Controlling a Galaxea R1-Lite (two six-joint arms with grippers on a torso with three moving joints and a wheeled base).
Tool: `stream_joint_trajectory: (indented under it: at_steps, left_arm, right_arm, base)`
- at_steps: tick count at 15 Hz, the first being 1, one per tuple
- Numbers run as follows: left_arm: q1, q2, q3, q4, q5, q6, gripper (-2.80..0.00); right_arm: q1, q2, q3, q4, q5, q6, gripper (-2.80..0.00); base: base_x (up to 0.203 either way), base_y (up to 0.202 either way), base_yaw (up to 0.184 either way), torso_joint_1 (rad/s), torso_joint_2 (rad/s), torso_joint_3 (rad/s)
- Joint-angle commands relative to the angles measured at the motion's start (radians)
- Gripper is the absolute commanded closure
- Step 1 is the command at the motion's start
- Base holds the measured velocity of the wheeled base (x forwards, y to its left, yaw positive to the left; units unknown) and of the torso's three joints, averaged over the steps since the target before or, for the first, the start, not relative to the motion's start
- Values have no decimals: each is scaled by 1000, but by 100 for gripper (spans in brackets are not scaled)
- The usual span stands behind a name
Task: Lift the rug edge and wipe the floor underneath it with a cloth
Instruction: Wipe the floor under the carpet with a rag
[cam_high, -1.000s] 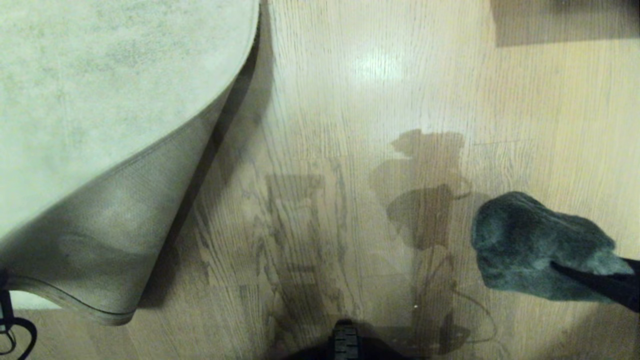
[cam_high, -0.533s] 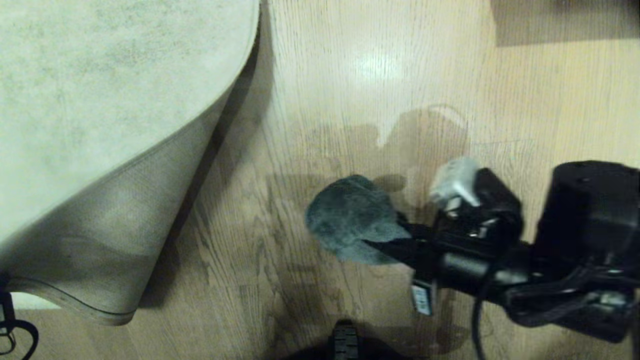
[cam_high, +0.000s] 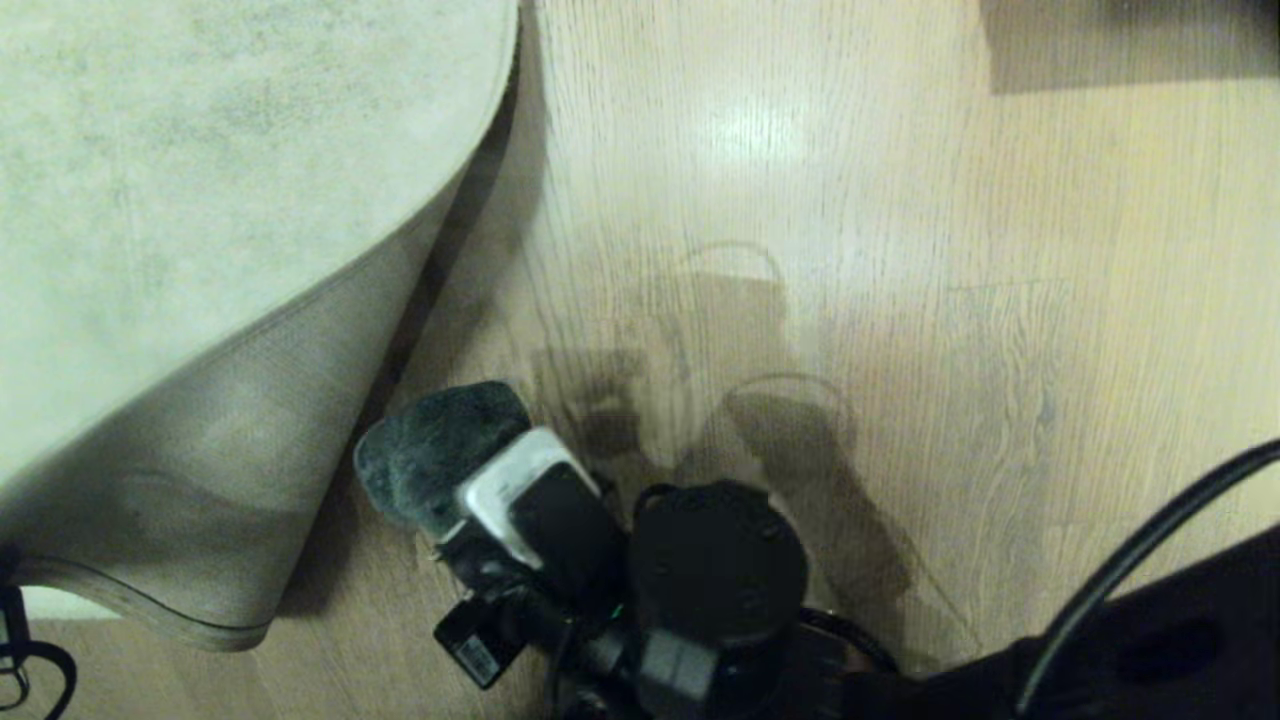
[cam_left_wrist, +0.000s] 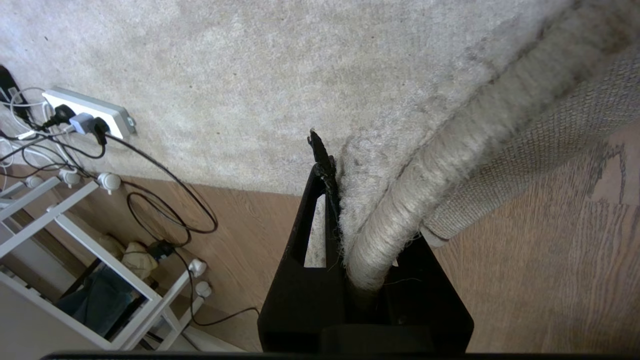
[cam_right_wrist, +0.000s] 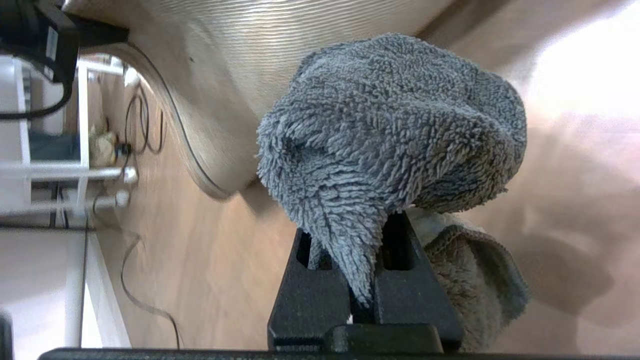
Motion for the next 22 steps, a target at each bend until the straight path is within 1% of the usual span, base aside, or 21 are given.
stream_joint_trajectory:
  at_steps: [1,3,6,11,14,16,22]
  left_arm:
    - [0,0,0,-5,0,0,0]
    - [0,0,3,-5,0,2,0]
    - [0,-17,17,-5,2,1,0]
    - [2,-29,31,-5,5,0,0]
    - [3,-29,30,-5,5,0,0]
    - [2,-29,31,-5,4,0,0]
    - [3,-37,29,28,3,-1,0]
  right_arm:
    - [34,170,-95,-34,-26,2,0]
    - [58,256,-168,-58,-49,12,0]
    - [78,362,-271,-68,-57,17,0]
    - [77,499,-416,-74,-60,19,0]
    - [73,561,-507,-69,-104,18,0]
    - [56,596,-560,-64,-146,18,0]
    - [-42,635,-636,-62,-151,10,0]
  base:
    - [0,0,0,0,0,0]
    - [0,0,0,0,0,0]
    - [0,0,0,0,0,0]
    - [0,0,0,0,0,0]
    - [0,0,0,0,0,0]
    - [0,0,0,0,0,0]
    - [0,0,0,0,0,0]
